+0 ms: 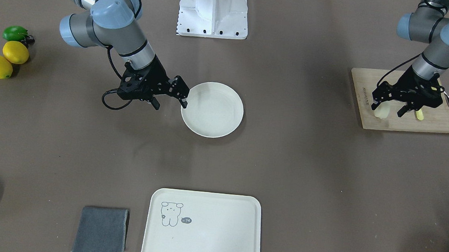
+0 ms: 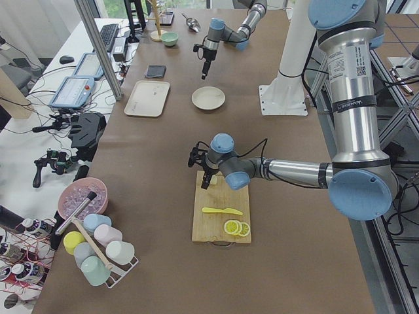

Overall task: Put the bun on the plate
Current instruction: 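Release the plate rim with the right gripper while the left arm reaches toward the board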

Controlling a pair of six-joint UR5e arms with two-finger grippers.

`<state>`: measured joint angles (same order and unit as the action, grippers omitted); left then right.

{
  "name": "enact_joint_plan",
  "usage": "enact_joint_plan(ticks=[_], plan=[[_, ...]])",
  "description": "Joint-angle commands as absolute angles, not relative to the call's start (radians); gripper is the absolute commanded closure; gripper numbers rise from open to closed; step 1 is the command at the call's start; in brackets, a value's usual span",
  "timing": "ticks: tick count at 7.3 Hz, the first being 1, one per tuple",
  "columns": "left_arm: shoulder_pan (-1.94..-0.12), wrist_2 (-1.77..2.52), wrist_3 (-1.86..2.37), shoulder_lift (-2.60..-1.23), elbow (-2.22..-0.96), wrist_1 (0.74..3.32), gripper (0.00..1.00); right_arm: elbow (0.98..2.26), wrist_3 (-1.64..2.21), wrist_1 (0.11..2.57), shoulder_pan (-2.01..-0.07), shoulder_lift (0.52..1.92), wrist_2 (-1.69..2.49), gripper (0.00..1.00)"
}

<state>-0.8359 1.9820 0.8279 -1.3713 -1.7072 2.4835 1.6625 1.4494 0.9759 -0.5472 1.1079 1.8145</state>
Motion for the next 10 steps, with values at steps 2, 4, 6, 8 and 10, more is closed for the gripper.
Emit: enact_joint_plan(ticks=[2,4,6,8,10], plan=[[-0.824,1.982,0.825,-1.345,-1.733,2.484,0.21,1.661,1.450,0.976,-0.548,1.114,1.815,0.00],[-0.815,1.982,0.825,-1.336,-1.733,2.484,0.25,1.661,1.450,0.976,-0.548,1.117,1.815,0.00],[-0.810,1.980,0.825,-1.330,-1.733,2.484,0.34,1.663,1.450,0.976,-0.548,1.117,1.815,0.00],[-0.807,1.982,0.825,-1.328,-1.733,2.484,0.51,1.664,1.450,0.976,-0.548,1.118,1.815,0.00],[-0.810,1.982,0.825,-1.327,-1.747,2.485,0.81,1.672,1.450,0.976,-0.549,1.118,1.816,0.00]])
